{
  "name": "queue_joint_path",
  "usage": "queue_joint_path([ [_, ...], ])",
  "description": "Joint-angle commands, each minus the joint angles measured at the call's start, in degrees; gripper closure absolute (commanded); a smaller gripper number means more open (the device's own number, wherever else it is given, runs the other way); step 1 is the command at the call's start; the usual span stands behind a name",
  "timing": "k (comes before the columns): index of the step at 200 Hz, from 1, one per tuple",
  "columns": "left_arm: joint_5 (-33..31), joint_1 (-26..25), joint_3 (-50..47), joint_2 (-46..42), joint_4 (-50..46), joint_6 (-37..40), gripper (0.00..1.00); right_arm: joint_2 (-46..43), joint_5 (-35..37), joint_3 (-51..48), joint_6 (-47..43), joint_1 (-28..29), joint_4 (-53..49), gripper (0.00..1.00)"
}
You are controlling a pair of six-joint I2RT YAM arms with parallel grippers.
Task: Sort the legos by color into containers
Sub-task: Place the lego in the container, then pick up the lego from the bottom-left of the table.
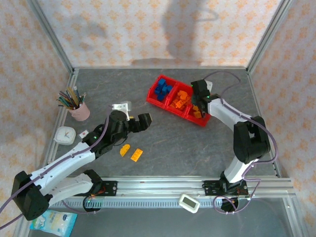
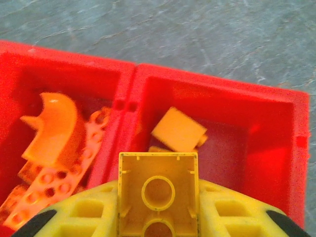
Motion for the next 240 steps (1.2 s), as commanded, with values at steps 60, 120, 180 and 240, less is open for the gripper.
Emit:
queue_joint_path([
  [60, 0.10, 0.54, 1.43, -0.65, 2.21, 1.37, 0.01, 3.38, 0.77, 3.05, -0.60, -1.93, 0.31, 0.44],
  [120, -3.06, 0.60, 0.12, -4.08, -0.12, 0.20, 0.01, -3.99, -0.27, 1.61, -1.51, 5.40, -0.41, 0.35],
  [180, -8.47, 0.72, -1.03, -10.83, -9.19, -1.64, 0.01, -4.00, -3.04, 0.82, -1.24, 22.32, -0.56, 0.28],
  [240, -13.88, 0.76, -1.92, -19.08, -21.21, -6.99, 0.01, 2.34, -9.36, 2.28, -3.28, 35.49, 3.37, 0.21],
])
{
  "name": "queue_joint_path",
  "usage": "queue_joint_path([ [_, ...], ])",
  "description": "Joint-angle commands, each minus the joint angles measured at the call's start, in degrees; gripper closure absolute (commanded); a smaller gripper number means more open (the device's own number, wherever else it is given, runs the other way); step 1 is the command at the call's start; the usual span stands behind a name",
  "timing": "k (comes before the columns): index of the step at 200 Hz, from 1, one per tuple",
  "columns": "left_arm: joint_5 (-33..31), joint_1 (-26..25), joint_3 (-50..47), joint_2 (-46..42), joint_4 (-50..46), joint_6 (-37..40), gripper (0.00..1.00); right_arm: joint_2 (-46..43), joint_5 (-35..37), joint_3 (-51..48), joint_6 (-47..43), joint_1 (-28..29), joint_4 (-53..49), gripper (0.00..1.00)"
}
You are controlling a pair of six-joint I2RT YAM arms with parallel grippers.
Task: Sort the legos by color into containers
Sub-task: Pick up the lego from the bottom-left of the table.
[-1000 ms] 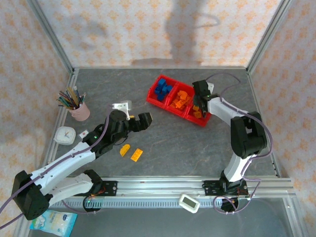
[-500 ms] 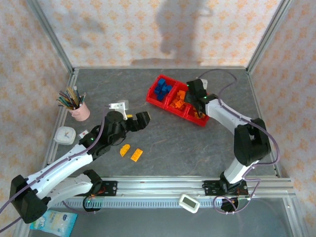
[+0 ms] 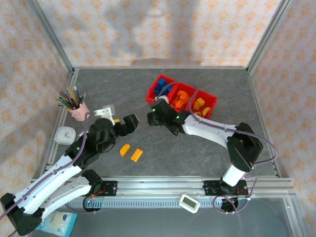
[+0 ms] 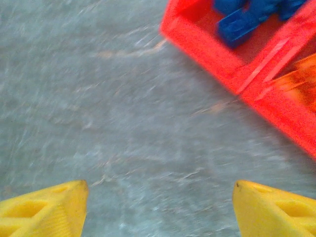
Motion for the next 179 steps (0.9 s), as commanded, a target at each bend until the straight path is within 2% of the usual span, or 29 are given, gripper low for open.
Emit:
queue_joint_path([
  [1, -4.90, 0.41, -0.77, -3.34, -8.40, -3.51, 0.01, 3.06, -3.51, 1.22, -1.68, 3.60, 2.17, 0.21],
  [49, -9.36, 0.43, -1.34, -11.47, -16.64, -8.57, 0.01, 8.83, -7.40, 4.05, -5.27, 10.98, 3.77, 0.15],
  [94, -12.54, 0.43, 0.22, -14.49, -22.03, -11.26, 0.01, 13.66, -8.17, 6.30, -7.40, 15.99, 6.62, 0.09],
  [179, -14.21, 0.43, 1.09, -15.88, -24.68, -12.60, 0.01, 23.91, -7.38, 13.90, -11.19, 18.79, 7.51, 0.01],
])
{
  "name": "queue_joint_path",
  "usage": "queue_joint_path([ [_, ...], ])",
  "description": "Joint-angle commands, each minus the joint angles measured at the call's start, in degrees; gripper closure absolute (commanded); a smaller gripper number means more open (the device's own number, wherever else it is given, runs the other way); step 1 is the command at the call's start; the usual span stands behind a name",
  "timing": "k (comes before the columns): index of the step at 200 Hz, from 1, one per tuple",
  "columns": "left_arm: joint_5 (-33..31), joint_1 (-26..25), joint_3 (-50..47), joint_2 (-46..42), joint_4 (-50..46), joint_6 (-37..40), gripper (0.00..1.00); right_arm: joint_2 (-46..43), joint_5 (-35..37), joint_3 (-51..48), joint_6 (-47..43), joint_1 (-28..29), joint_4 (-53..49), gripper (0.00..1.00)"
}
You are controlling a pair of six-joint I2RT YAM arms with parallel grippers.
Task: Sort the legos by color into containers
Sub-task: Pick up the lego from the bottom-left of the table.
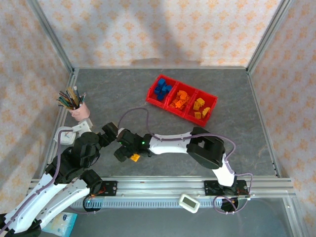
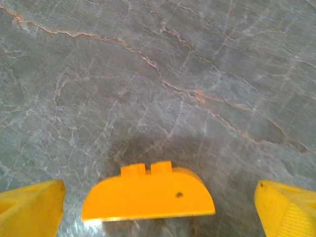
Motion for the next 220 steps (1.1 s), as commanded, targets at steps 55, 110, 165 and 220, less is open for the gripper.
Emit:
queue_joint_path([
  [55, -3.49, 0.43, 1.27, -1.28, -3.07, -1.05, 0.01, 6.83, 3.85, 6.23, -2.94, 0.69, -1.31, 0.11],
  [110, -3.63, 0.43, 1.34, -1.37, -2.81, -0.74, 0.01, 4.82, 4.48, 4.93, -2.96, 0.69, -2.09, 0.31],
  [165, -2.50, 0.43, 2.11, -0.26, -1.25, 0.28, 0.01, -1.20, 6.19, 3.09, -1.39, 0.61, -3.40, 0.39],
  [220, 0.36, 0.43, 3.79, 4.28, 4.67, 4.31, 0.01, -11.56, 7.38, -2.97, 6.36, -7.10, -6.72, 0.39],
])
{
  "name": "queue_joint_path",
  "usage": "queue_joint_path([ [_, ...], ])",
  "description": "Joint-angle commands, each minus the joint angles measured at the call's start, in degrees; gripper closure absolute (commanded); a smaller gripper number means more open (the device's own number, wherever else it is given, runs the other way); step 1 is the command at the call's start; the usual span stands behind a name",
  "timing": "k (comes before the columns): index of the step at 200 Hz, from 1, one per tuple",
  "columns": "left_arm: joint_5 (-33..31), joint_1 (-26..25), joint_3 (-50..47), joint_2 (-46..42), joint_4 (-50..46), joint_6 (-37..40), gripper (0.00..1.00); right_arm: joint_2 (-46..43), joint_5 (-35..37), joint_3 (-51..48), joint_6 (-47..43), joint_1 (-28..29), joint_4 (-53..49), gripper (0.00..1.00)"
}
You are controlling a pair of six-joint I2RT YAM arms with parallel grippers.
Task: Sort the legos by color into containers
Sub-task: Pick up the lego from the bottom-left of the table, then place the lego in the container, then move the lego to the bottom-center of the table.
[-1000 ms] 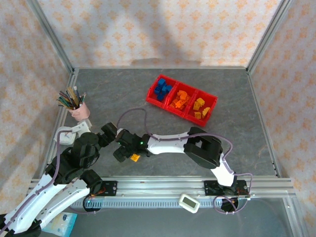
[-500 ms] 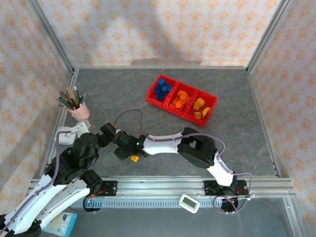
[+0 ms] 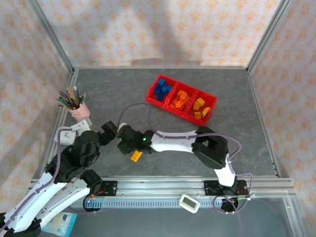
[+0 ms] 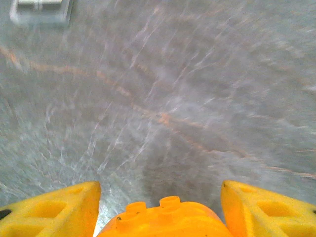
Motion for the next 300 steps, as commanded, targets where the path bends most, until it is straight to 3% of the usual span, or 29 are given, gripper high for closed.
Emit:
queue_joint_path([
  [1, 1.73, 0.43, 2.05, 2.21, 4.43, 3.22, 0.01, -6.67, 3.27, -3.62, 5.20, -5.26, -3.02, 0.39],
  [36, 7.33, 0.43, 1.66, 6.93, 13.66, 7.32, 0.01, -14.85, 8.05, -8.84, 9.23, -15.26, -5.64, 0.38],
  [78, 15.48, 0.43, 1.76, 16.05, 23.83, 10.80, 0.01, -21.28, 9.46, -14.44, 10.20, -31.85, -4.96, 0.38],
  [103, 18.47, 0.43, 2.34, 21.27, 27.82, 11.84, 0.01, -21.25, 10.08, -14.94, 10.16, -41.47, -4.28, 0.37],
  [141, 20.93, 0.48, 2.36, 25.24, 32.78, 12.02, 0.01, -18.56, 11.67, -14.13, 9.26, -49.22, -2.24, 0.37],
  [179, 21.05, 0.52, 2.15, 26.45, 33.65, 12.28, 0.01, -15.34, 12.51, -12.04, 7.56, -52.38, -2.12, 0.34],
  [238, 20.41, 0.60, 1.14, 24.94, 33.62, 12.10, 0.01, -16.54, 9.09, -10.20, 6.52, -51.77, -3.34, 0.18],
  [300, 16.34, 0.87, -0.08, 19.53, 27.80, 11.67, 0.01, -21.70, 8.82, -11.37, 8.95, -38.76, -7.68, 0.15],
])
